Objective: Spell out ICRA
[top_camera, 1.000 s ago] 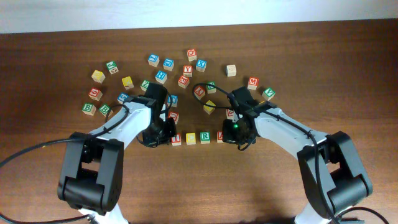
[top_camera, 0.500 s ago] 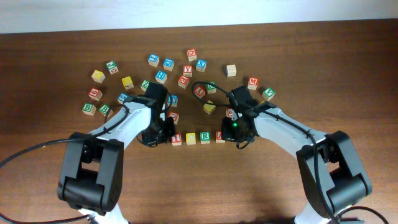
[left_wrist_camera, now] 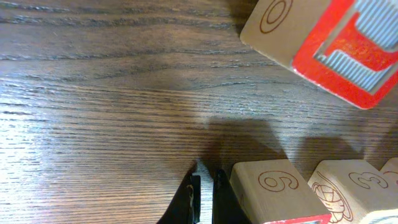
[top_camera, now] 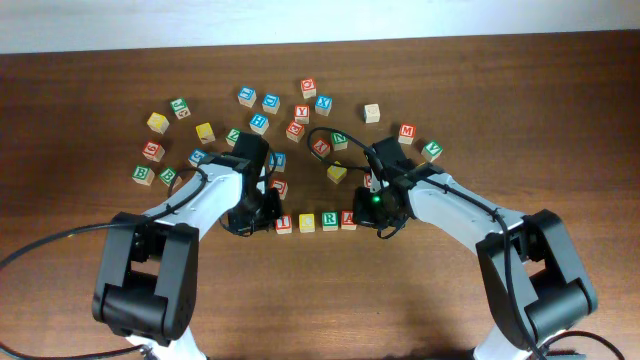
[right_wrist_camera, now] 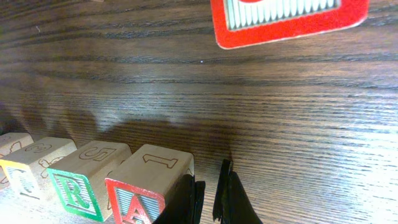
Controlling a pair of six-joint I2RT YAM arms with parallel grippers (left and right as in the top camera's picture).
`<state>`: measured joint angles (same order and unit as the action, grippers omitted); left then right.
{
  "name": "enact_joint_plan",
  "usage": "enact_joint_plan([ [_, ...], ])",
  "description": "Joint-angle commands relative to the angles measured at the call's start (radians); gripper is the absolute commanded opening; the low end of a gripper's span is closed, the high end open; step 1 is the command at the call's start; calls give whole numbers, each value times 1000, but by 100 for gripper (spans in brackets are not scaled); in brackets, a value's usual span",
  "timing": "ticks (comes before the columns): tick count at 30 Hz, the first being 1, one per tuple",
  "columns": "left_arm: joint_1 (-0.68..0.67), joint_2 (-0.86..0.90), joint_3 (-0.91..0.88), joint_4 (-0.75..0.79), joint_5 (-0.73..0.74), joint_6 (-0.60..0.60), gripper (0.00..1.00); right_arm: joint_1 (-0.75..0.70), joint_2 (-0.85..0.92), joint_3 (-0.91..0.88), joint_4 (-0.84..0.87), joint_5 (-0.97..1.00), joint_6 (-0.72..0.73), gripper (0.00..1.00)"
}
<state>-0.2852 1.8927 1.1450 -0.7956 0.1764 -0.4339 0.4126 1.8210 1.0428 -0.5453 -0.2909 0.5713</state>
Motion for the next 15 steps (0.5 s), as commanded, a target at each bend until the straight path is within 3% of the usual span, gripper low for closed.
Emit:
enact_joint_plan([
  [1, -28, 6, -9, 3, 11, 17, 3, 7, 18, -6, 0, -16, 7, 4],
  [15, -55, 6, -10, 63, 11, 17, 6, 9, 18, -6, 30, -16, 10, 4],
])
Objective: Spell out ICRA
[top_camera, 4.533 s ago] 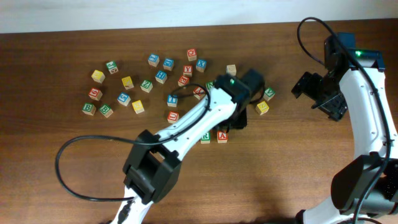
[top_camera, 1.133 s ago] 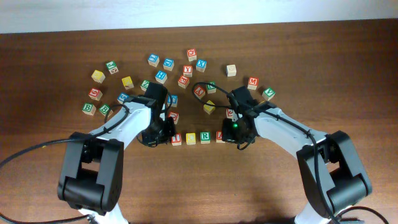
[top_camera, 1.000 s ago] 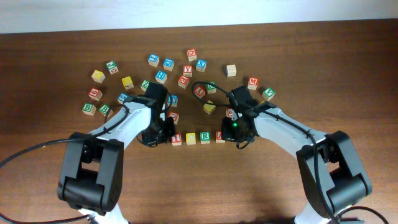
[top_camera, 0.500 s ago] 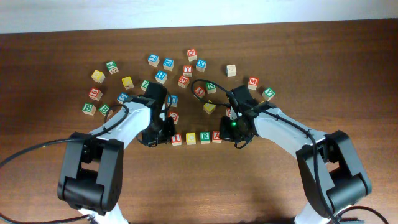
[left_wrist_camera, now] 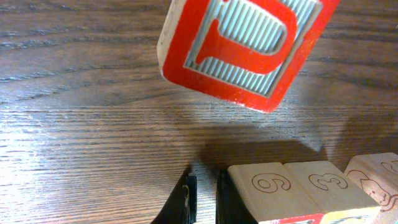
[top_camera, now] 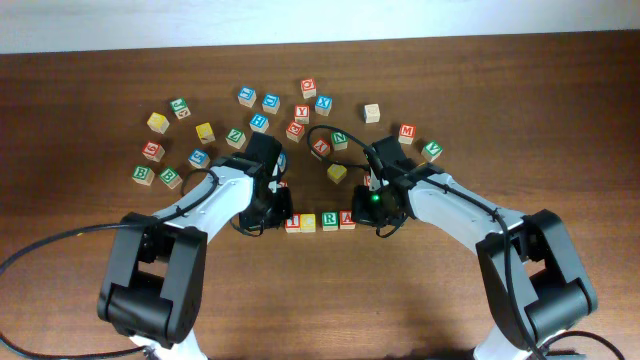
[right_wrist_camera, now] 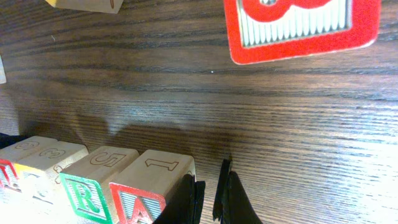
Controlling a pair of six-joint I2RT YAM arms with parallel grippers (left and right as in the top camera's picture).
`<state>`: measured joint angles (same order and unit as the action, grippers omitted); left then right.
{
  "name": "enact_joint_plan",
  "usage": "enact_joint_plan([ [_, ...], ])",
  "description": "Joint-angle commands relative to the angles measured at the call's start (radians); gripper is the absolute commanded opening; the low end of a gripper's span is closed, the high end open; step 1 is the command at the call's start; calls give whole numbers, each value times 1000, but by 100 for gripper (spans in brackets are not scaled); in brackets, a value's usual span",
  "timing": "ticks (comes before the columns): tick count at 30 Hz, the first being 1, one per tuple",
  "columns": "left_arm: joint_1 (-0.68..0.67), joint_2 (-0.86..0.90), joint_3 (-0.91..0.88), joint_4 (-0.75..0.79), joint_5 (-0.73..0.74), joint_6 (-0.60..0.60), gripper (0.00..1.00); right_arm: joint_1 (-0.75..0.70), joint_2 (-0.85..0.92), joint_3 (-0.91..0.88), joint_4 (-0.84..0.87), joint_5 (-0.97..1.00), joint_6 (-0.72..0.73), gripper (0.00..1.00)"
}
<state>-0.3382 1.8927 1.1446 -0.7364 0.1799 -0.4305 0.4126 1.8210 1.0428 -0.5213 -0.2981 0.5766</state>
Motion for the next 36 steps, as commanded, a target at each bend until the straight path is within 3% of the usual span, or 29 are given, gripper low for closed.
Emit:
enact_joint_plan([
  [1, -2, 6, -9, 3, 8, 21, 7, 13, 18, -6, 7, -8, 5, 4],
  [12, -2, 6, -9, 3, 9, 42, 6, 78, 18, -6, 32, -5, 5, 4],
  [19, -2, 6, -9, -6, 90, 42, 4, 78, 18, -6, 43, 22, 5, 5],
  [36, -2, 6, -9, -1, 61, 42, 4, 78, 18, -6, 4, 25, 5, 4],
])
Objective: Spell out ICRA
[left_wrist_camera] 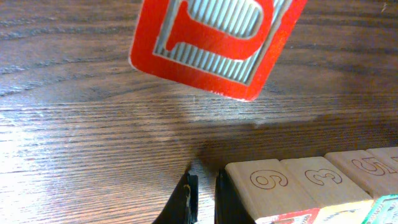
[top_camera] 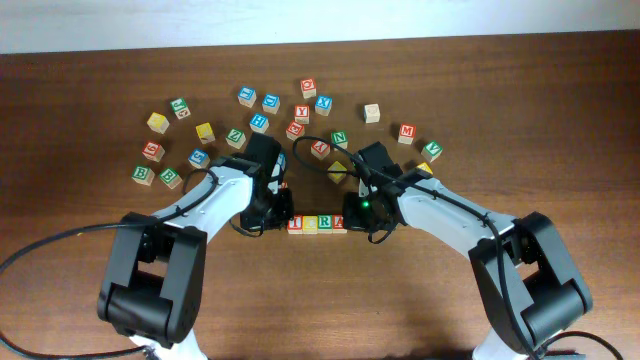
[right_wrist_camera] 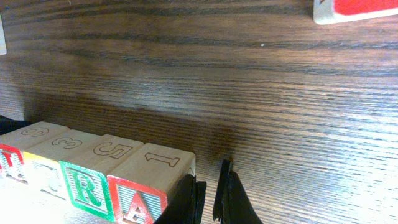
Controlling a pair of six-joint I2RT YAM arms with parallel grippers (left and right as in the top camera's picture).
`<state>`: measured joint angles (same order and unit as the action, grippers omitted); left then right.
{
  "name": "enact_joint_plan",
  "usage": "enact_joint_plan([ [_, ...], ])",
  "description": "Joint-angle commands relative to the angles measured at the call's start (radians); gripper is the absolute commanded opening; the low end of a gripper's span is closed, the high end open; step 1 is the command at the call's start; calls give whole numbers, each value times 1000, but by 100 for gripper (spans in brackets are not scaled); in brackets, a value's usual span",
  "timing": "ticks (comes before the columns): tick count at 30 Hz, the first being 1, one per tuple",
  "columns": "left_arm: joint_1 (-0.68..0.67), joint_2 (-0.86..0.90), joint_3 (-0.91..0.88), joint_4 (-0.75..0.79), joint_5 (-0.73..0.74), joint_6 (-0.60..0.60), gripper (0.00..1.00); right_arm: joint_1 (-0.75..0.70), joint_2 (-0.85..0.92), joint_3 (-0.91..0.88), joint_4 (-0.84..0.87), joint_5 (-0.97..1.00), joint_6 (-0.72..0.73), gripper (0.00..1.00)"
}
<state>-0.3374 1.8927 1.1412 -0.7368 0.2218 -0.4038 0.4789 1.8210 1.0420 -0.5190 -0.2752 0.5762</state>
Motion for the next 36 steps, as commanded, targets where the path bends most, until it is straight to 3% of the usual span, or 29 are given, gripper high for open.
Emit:
enact_joint_plan([
  [1, -3, 6, -6, 0, 24, 16, 4, 12, 18, -5, 1, 18, 5, 4],
  [36, -49, 6, -6, -1, -8, 16, 5, 10, 18, -5, -26, 77, 5, 6],
])
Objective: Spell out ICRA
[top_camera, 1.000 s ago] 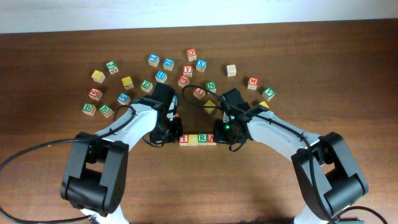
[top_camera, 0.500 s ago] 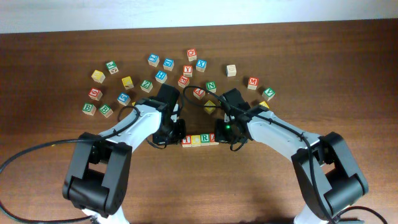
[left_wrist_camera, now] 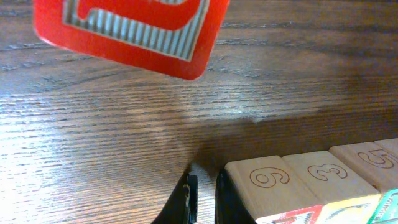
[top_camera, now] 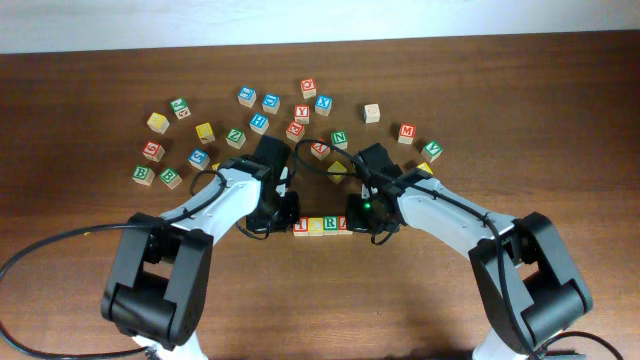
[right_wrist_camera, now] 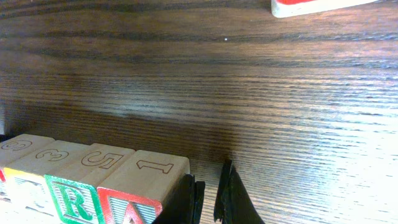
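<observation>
Four letter blocks stand in a tight row: red I, yellow C, green R, red A. My left gripper sits at the row's left end, shut and empty, its right finger against the block marked 6. At the right end, my right gripper is also shut and empty, its left finger touching the A block. The R block stands beside it.
Several loose letter blocks lie scattered across the far half of the table. A red block lies just beyond the left gripper. A yellow block and a red block lie beyond the right gripper.
The left gripper has moved slightly right with the I end of the row, packing the row a little tighter. The right gripper is still at the A block.
At first the four blocks stood in line with gaps, a shut gripper outside each end. Half a second later the left gripper was further right and the gaps were smaller. Then the right gripper stood further left and the blocks touched. Now the row is tight.
</observation>
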Controlling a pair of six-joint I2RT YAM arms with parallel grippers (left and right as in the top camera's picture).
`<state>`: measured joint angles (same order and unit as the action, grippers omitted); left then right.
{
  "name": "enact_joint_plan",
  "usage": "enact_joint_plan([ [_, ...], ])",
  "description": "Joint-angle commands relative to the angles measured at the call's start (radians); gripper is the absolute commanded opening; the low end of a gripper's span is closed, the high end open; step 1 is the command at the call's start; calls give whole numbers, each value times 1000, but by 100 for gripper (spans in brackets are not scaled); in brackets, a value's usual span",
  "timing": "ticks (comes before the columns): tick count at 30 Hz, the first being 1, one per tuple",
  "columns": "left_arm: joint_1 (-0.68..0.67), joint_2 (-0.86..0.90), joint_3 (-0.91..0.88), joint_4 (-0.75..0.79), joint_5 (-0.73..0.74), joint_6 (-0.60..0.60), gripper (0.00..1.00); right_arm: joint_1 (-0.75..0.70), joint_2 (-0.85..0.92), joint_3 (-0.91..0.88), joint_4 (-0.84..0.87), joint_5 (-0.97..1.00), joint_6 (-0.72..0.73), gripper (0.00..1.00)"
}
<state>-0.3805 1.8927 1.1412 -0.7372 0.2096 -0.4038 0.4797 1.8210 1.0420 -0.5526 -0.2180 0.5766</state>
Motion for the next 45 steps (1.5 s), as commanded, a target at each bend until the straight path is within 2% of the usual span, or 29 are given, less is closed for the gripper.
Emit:
enact_joint_plan([
  [1, -6, 6, -6, -1, 4, 16, 5, 9, 18, -5, 7, 20, 5, 6],
  [8, 2, 6, -4, 0, -61, 16, 0, -20, 17, 0, -21, 20, 5, 4],
  [16, 76, 5, 90, 0, -60, 16, 0, -193, 17, 16, -124, 20, -45, 6],
  [18, 74, 5, 113, 49, -56, 16, 0, -267, 17, 16, -123, 20, -45, 19],
  [19, 73, 5, 113, 60, -55, 16, 0, -291, 17, 16, -125, 20, -45, 22],
  [21, 63, 5, 113, 60, -18, 16, 0, -326, 17, 16, -125, 20, -45, 63],
  [24, 13, 5, 113, 67, -11, 16, 0, -336, 17, 16, -125, 20, -45, 70],
  [25, -9, 5, 113, 67, -11, 16, 0, -336, 17, 16, -125, 20, -45, 69],
  [27, -35, 5, 113, 67, -13, 16, 0, -336, 17, 16, -125, 20, -45, 50],
  [28, -54, 5, 113, 68, -16, 16, 0, -336, 17, 16, -125, 20, -45, 48],
  [45, -70, 6, 107, -5, -15, 5, 0, -336, 17, 15, -125, 20, -45, 49],
])
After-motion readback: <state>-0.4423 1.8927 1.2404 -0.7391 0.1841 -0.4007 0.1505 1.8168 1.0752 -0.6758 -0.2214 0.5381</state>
